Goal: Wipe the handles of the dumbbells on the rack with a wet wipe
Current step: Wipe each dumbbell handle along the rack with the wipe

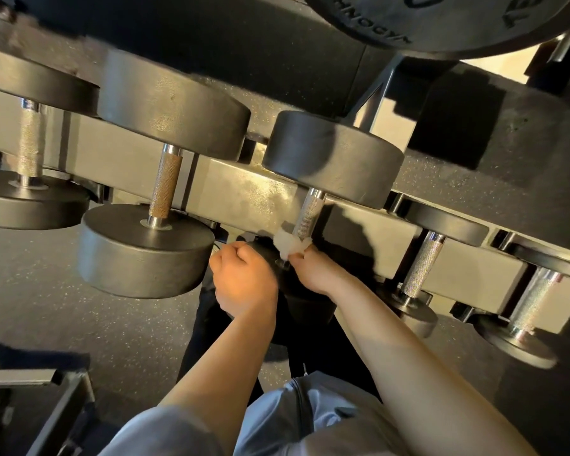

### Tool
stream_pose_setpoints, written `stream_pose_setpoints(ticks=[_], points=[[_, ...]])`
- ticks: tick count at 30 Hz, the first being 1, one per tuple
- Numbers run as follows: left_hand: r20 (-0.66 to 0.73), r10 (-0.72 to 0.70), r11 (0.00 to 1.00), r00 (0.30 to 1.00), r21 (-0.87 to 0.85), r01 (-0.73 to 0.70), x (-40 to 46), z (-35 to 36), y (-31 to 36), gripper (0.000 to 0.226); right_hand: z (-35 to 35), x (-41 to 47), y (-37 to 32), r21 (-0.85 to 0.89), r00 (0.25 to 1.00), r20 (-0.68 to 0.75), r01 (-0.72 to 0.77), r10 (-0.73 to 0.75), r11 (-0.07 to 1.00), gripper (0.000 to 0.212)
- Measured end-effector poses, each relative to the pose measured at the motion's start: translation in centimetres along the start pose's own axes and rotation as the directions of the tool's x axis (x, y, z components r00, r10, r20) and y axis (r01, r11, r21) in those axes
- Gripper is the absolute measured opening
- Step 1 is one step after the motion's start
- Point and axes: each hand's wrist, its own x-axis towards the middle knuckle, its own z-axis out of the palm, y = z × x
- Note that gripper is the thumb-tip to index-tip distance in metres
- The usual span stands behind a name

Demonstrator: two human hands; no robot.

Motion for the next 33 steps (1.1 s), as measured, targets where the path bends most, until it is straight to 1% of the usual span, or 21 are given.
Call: stream_pose_setpoints(ticks=[1, 3, 4, 5, 6, 7, 8, 10, 14, 16, 19, 21, 22, 24, 25, 26, 27, 28, 29, 31, 33], points=[[0.001, 0.004, 1.000, 1.000, 0.004, -0.004, 0.0, 0.0, 0.0, 0.040, 0.0, 0.0, 0.0, 0.099, 1.000, -0.020, 0.007, -0.005, 0.995, 0.055], [0.005, 0.015, 1.000, 1.000, 0.012, -0.015, 0.1, 0.0, -0.1, 0.040, -0.8, 0.7, -0.9, 0.392, 0.985, -0.175, 0.070, 0.000, 0.917, 0.052], [0.005, 0.016, 1.000, 1.000, 0.017, -0.016, 0.1, 0.0, -0.2, 0.039, -1.5, 1.3, -1.6, 0.546, 0.968, -0.249, 0.115, 0.030, 0.830, 0.044], [0.006, 0.015, 1.000, 1.000, 0.022, -0.015, 0.1, 0.1, -0.2, 0.040, -2.2, 1.9, -2.4, 0.676, 0.951, -0.299, 0.157, 0.073, 0.720, 0.029], [0.005, 0.014, 1.000, 1.000, 0.027, -0.014, 0.1, 0.1, -0.2, 0.040, -2.8, 2.3, -3.3, 0.763, 0.941, -0.321, 0.189, 0.109, 0.618, 0.012], [0.004, 0.015, 0.999, 1.000, 0.032, -0.015, 0.2, 0.1, -0.2, 0.040, -3.1, 2.5, -4.0, 0.803, 0.930, -0.343, 0.218, 0.130, 0.554, 0.011], [0.005, 0.018, 0.999, 1.000, 0.034, -0.018, 0.2, 0.0, -0.3, 0.040, -3.0, 2.7, -4.5, 0.815, 0.925, -0.352, 0.226, 0.146, 0.533, 0.016], [0.017, 0.021, 0.999, 1.000, 0.036, -0.022, 0.2, 0.0, -0.3, 0.040, -2.3, 2.8, -4.5, 0.735, 0.898, -0.402, 0.203, 0.175, 0.647, 0.015], [0.018, 0.026, 0.998, 0.999, 0.050, -0.027, 0.1, 0.0, -0.2, 0.042, -2.3, 2.6, -4.0, 0.571, 0.904, -0.380, 0.059, 0.199, 0.819, 0.046], [0.022, 0.027, 0.998, 0.999, 0.051, -0.028, 0.1, 0.0, -0.2, 0.042, -2.3, 2.2, -3.8, 0.464, 0.914, -0.360, 0.002, 0.186, 0.886, 0.049], [0.017, 0.017, 0.998, 1.000, 0.053, -0.018, 0.0, 0.0, -0.1, 0.041, -1.2, 0.8, -3.3, 0.417, 0.961, -0.239, -0.026, 0.138, 0.908, 0.045], [0.017, 0.016, 0.998, 1.000, 0.055, -0.017, 0.0, -0.1, 0.1, 0.041, -0.2, -0.3, -2.2, 0.290, 0.984, -0.152, -0.041, 0.089, 0.956, 0.046], [0.018, 0.018, 0.998, 1.000, 0.054, -0.019, 0.0, -0.1, 0.1, 0.041, 0.0, -0.7, -1.4, 0.205, 0.985, -0.161, -0.025, 0.059, 0.978, 0.045], [0.017, 0.019, 0.998, 1.000, 0.052, -0.020, 0.1, 0.0, 0.0, 0.041, 0.2, -1.7, 0.6, 0.059, 0.944, -0.320, 0.099, -0.075, 0.993, 0.037], [0.018, 0.019, 0.998, 1.000, 0.051, -0.020, 0.1, 0.0, -0.1, 0.041, 0.1, -2.2, 1.5, -0.044, 0.862, -0.458, 0.222, -0.217, 0.974, 0.033], [0.019, 0.020, 0.998, 1.000, 0.051, -0.021, 0.2, 0.0, -0.1, 0.041, -0.1, -2.6, 2.2, -0.210, 0.729, -0.563, 0.329, -0.389, 0.921, 0.033], [0.019, 0.022, 0.998, 1.000, 0.050, -0.023, 0.2, 0.0, -0.2, 0.040, -0.5, -2.6, 2.6, -0.414, 0.595, -0.604, 0.334, -0.530, 0.847, 0.034], [0.020, 0.026, 0.998, 0.999, 0.052, -0.027, 0.3, 0.1, -0.2, 0.041, -1.2, -2.2, 2.7, -0.585, 0.522, -0.573, 0.278, -0.631, 0.762, 0.034], [0.020, 0.028, 0.998, 0.999, 0.054, -0.029, 0.3, 0.1, -0.2, 0.041, -1.9, -1.8, 2.3, -0.705, 0.532, -0.513, 0.187, -0.674, 0.684, 0.039], [0.021, 0.036, 0.998, 0.999, 0.056, -0.037, 0.3, 0.0, -0.2, 0.042, -3.1, -1.2, 0.6, -0.800, 0.677, -0.416, 0.045, -0.607, 0.599, 0.052], [0.020, 0.060, 0.996, 0.998, 0.060, -0.061, 0.2, 0.0, -0.3, 0.042, -3.7, -0.5, -0.4, -0.843, 0.758, -0.308, 0.061, -0.574, 0.534, 0.059]])
